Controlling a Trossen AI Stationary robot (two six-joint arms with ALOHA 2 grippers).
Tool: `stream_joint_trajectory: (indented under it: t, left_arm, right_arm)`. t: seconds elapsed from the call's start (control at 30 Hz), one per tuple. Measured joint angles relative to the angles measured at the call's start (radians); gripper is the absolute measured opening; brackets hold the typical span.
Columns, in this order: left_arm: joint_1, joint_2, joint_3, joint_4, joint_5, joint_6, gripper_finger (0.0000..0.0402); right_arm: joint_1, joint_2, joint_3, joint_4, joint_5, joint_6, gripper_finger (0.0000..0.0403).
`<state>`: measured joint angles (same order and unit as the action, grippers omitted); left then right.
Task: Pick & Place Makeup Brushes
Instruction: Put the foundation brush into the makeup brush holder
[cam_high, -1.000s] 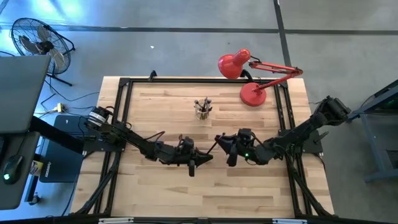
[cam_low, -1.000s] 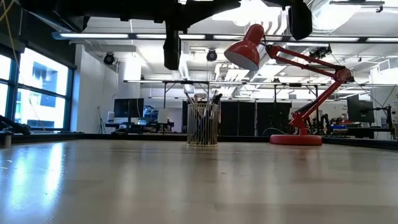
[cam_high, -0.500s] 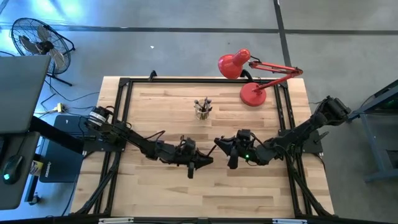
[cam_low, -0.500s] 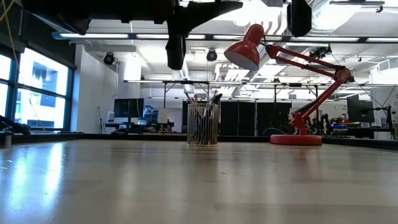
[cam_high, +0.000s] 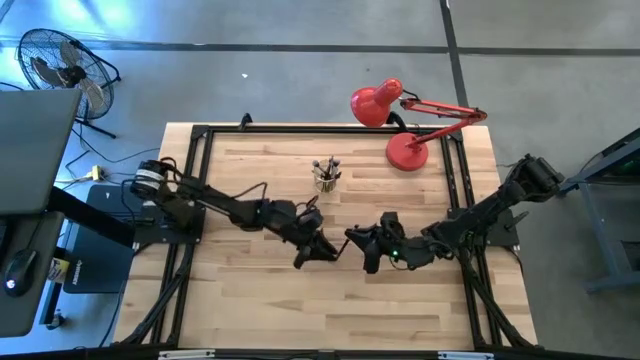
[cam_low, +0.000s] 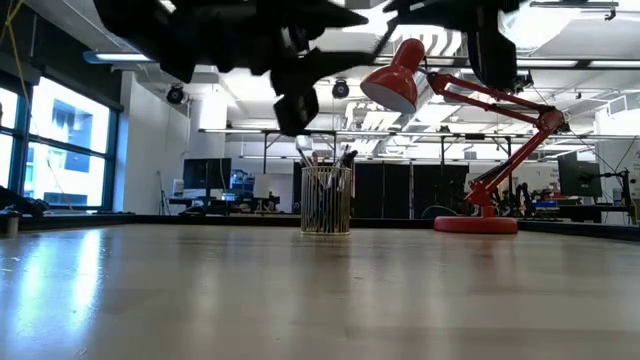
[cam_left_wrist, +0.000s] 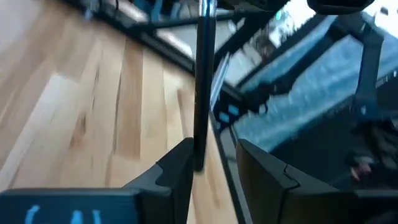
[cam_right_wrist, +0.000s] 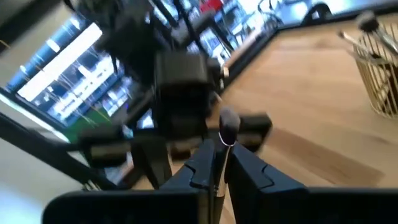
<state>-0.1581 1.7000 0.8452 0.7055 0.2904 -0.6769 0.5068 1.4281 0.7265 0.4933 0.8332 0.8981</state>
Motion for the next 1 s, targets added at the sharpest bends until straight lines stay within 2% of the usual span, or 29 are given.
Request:
stream_joint_trajectory:
  t: [0.17, 0.27, 0.37, 0.47, 0.57, 0.77, 0.87, 1.0]
  left_arm:
    - [0.068, -0.018, 0.000, -0.156, 0.099, 0.042, 0.0122]
    - [0.098, -0.038, 0.000, -0.235, 0.114, 0.053, 0.0122]
    - [0.115, -0.038, 0.001, -0.321, 0.086, 0.073, 0.0122]
    - [0.116, -0.037, -0.001, -0.380, 0.036, 0.098, 0.0122]
    - [0.144, -0.038, 0.000, -0.432, 0.048, 0.107, 0.0122]
    - [0.250, -0.110, 0.000, -0.516, 0.049, 0.143, 0.0122]
    - [0.301, -0.186, -0.001, -0.593, -0.013, 0.189, 0.0122]
    - [0.341, -0.335, -0.019, -0.655, -0.143, 0.269, 0.0122]
  right_arm:
    - [-0.001, 0.001, -0.001, -0.136, -0.045, 0.104, 0.0017]
    - [-0.012, 0.001, -0.002, -0.242, -0.047, 0.193, 0.0017]
    - [-0.046, 0.001, -0.002, -0.293, -0.011, 0.211, 0.0020]
    - [-0.118, 0.001, -0.002, -0.285, -0.028, 0.110, 0.0019]
    - [-0.216, 0.001, -0.002, -0.247, -0.097, -0.062, 0.0017]
    - [-0.463, 0.001, -0.002, -0.007, -0.328, -0.422, 0.0017]
    - [-0.588, 0.000, 0.000, 0.092, -0.465, -0.522, 0.0017]
    - [-0.713, 0.000, 0.004, 0.090, -0.613, -0.570, 0.0017]
